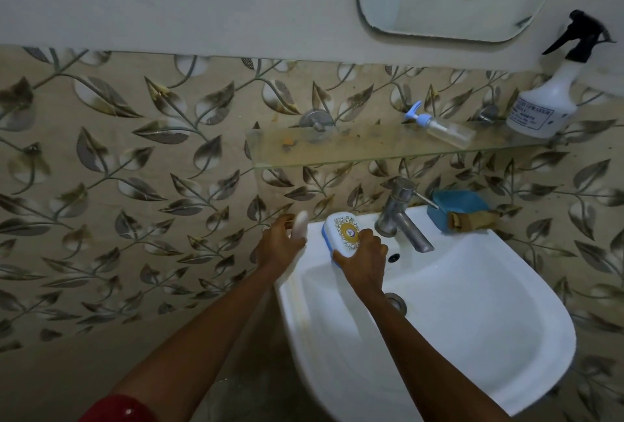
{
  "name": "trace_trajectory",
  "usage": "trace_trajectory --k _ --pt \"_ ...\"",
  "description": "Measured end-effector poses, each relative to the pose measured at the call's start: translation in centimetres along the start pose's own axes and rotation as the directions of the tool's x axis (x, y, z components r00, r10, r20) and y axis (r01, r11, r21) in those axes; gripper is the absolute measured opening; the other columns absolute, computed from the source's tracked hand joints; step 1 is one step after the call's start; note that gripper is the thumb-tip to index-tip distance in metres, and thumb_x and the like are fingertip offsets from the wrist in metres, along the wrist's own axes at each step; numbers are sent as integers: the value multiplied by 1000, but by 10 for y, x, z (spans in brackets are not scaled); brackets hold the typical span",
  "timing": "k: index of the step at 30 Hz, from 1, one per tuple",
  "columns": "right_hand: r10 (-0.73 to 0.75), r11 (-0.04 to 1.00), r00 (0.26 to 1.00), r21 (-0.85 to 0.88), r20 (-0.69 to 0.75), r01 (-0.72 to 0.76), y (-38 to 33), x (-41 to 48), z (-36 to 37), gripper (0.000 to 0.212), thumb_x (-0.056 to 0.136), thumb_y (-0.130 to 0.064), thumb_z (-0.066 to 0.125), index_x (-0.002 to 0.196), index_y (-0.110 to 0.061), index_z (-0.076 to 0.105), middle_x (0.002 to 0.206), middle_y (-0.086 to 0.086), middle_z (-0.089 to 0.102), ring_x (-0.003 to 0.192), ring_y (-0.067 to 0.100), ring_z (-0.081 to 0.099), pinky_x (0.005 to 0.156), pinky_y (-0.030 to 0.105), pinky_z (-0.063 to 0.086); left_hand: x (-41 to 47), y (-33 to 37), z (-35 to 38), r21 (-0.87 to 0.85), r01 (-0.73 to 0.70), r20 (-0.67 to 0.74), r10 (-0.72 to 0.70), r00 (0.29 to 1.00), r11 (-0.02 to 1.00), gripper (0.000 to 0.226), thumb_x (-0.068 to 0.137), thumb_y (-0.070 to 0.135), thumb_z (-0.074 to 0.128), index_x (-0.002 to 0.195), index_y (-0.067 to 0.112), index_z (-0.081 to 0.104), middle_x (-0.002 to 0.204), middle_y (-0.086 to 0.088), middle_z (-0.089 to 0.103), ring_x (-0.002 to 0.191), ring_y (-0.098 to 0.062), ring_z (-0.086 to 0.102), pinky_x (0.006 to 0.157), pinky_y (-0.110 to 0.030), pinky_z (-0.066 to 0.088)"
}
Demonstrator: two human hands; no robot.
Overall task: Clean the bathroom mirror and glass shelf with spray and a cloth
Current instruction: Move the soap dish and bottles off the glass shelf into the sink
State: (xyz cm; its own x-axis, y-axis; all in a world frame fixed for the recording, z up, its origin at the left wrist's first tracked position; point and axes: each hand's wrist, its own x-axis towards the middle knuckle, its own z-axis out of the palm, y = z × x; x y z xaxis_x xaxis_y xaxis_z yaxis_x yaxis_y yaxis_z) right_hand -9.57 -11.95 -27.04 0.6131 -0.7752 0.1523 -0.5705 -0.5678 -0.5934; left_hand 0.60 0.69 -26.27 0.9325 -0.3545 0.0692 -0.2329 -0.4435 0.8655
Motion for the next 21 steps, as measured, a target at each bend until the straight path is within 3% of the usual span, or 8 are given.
trace_trajectory --k 9,14,17,19,21 --pt "14 995 1000 -95 -22 -16 -4 -4 1 83 69 -57 70 133 -13 39 129 13 46 117 33 44 91 43 42 -1 6 -5 7 -86 6 86 996 996 56 71 21 77 121 14 54 119 -8 63 109 -26 58 90 -40 49" --pt "0 999 999 -53 -43 -2 -3 -8 -11 67 83 -48 60 135 -12 38 137 13 43 123 30 42 96 41 39 -5 19 -12 116 -216 -87 227 970 969 55 77 27 69 126 11 51 123 -10 60 114 -28 55 92 -43 47" --pt "-62 995 989 70 -135 72 -4 -11 -28 45 84 -24 64 124 -9 50 128 14 53 119 30 47 97 42 38 -7 39 -21 202 -383 -122 411 903 901 43 78 22 62 119 12 57 116 -10 64 109 -28 57 93 -40 47" --pt "-113 977 963 150 -243 152 -7 -11 -47 29 80 -10 64 109 -5 59 111 15 60 110 33 54 91 42 43 -9 56 -28 210 -452 -127 483 867 867 36 77 21 61 112 10 61 109 -11 66 103 -29 60 90 -37 46" --pt "-149 964 923 154 -355 215 -13 -5 -72 16 77 -8 57 92 -4 61 94 15 62 95 34 57 81 39 47 -11 75 -32 205 -511 -119 539 834 835 37 77 27 54 107 8 63 105 -12 68 98 -30 63 87 -36 47"
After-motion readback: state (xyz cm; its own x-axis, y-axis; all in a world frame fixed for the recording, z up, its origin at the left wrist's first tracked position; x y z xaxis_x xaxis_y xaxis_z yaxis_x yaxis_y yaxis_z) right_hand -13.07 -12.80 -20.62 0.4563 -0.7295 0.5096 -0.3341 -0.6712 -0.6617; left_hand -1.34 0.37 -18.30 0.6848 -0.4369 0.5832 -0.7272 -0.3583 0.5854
